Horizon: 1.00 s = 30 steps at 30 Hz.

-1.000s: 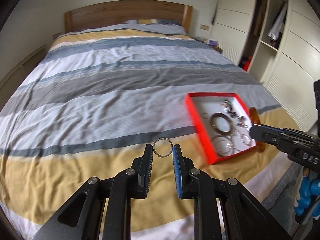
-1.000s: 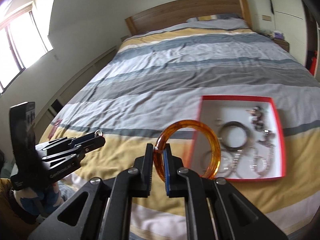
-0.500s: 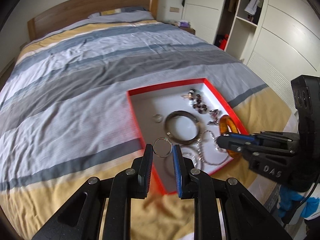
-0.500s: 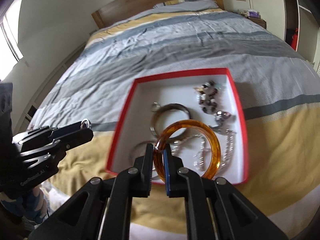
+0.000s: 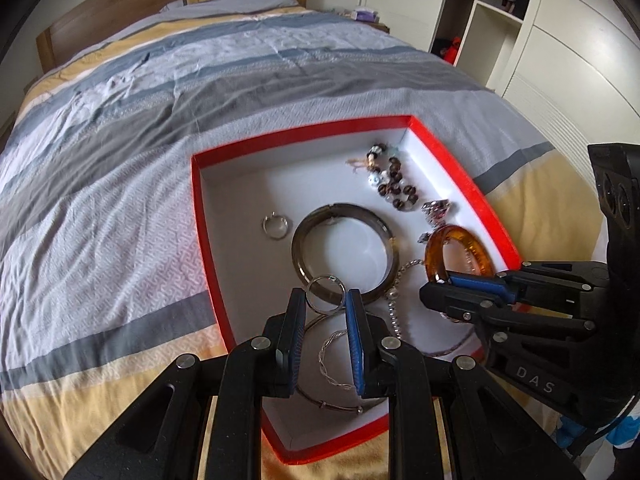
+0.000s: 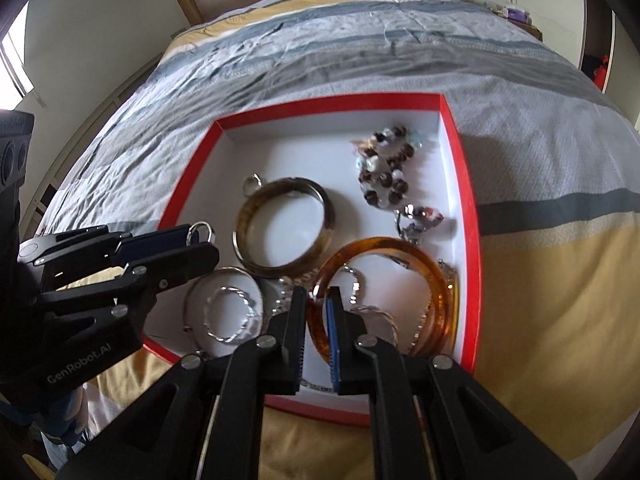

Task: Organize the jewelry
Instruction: 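Open both tools to release the bangle and ring in the box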

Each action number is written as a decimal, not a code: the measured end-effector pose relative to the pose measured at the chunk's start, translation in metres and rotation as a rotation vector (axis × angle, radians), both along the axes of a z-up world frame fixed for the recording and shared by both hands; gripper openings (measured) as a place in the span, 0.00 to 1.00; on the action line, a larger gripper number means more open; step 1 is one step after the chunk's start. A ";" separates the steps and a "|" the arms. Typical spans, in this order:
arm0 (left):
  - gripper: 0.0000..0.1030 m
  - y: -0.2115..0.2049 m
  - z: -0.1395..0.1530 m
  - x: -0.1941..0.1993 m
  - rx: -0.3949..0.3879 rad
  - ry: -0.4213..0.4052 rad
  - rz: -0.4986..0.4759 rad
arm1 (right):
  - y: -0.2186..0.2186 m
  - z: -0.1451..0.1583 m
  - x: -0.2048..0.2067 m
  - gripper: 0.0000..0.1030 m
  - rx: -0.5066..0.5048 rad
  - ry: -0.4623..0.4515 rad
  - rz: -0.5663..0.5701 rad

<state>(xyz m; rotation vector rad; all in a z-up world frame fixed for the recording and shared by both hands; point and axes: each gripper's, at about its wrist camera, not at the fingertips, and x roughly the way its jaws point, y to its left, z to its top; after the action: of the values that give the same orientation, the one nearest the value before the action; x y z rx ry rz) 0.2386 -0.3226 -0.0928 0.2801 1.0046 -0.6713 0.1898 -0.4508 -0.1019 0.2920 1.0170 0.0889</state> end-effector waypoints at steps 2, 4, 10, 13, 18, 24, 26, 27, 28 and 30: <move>0.19 0.001 -0.005 0.002 0.007 0.014 0.009 | -0.001 -0.002 0.000 0.09 0.006 0.001 0.001; 0.19 0.002 -0.009 0.003 0.012 0.024 0.017 | -0.001 -0.003 0.000 0.09 0.008 0.001 0.003; 0.19 0.007 -0.016 0.005 0.019 0.041 0.032 | 0.005 -0.002 0.001 0.09 0.007 0.005 0.021; 0.20 0.008 -0.017 0.006 0.020 0.042 0.033 | 0.012 -0.003 0.003 0.09 -0.011 0.012 0.043; 0.20 0.012 -0.016 0.007 0.021 0.042 0.041 | 0.011 -0.007 0.002 0.10 -0.010 0.031 0.024; 0.26 0.014 -0.013 0.006 0.017 0.045 0.049 | 0.007 -0.005 -0.001 0.10 -0.009 0.034 0.004; 0.27 0.015 -0.012 0.005 0.016 0.049 0.045 | 0.007 -0.004 -0.002 0.11 -0.010 0.032 -0.003; 0.27 0.015 -0.012 0.004 0.016 0.048 0.044 | 0.007 -0.003 -0.003 0.12 -0.011 0.032 -0.004; 0.28 0.015 -0.011 0.003 0.015 0.048 0.044 | 0.007 -0.002 -0.004 0.14 -0.012 0.030 -0.006; 0.30 0.016 -0.009 -0.001 0.011 0.048 0.043 | 0.007 0.001 -0.007 0.16 -0.013 0.025 -0.011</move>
<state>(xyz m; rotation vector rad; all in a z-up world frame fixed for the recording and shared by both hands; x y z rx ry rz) 0.2380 -0.3070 -0.1018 0.2522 1.0572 -0.6364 0.1830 -0.4435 -0.1005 0.2874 1.0399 0.0687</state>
